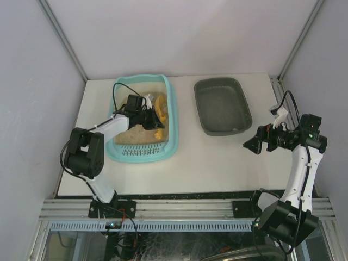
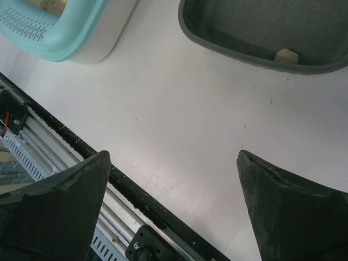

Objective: Clean the litter box

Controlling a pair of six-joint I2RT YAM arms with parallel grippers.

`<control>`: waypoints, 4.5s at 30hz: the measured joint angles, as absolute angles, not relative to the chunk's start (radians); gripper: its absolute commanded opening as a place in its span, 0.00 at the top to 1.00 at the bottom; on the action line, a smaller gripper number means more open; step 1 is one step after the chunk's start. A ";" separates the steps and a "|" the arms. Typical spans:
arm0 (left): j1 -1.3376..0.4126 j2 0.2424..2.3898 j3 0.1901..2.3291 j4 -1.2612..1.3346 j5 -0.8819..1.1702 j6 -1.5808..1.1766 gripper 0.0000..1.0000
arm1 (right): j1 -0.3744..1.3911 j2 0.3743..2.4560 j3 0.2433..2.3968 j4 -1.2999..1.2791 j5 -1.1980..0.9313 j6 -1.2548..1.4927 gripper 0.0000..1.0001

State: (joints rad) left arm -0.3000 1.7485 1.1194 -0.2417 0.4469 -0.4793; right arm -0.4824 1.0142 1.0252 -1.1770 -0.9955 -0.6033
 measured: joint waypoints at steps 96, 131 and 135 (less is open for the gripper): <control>-0.279 1.926 1.301 -0.300 0.589 -0.347 1.00 | 0.331 2.099 1.726 -0.522 -0.643 -1.024 0.00; -0.236 1.562 1.027 -0.301 0.554 -0.337 1.00 | 0.393 2.091 1.694 -0.598 -0.815 -1.052 0.02; -0.226 1.530 0.994 -0.301 0.531 -0.347 1.00 | 0.374 2.001 1.608 -0.598 -0.825 -1.053 0.03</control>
State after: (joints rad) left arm -0.2260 1.5295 0.9936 -0.3012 0.5312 -0.3473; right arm 0.3744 2.0010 1.6077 -0.5980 -0.8253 -1.0531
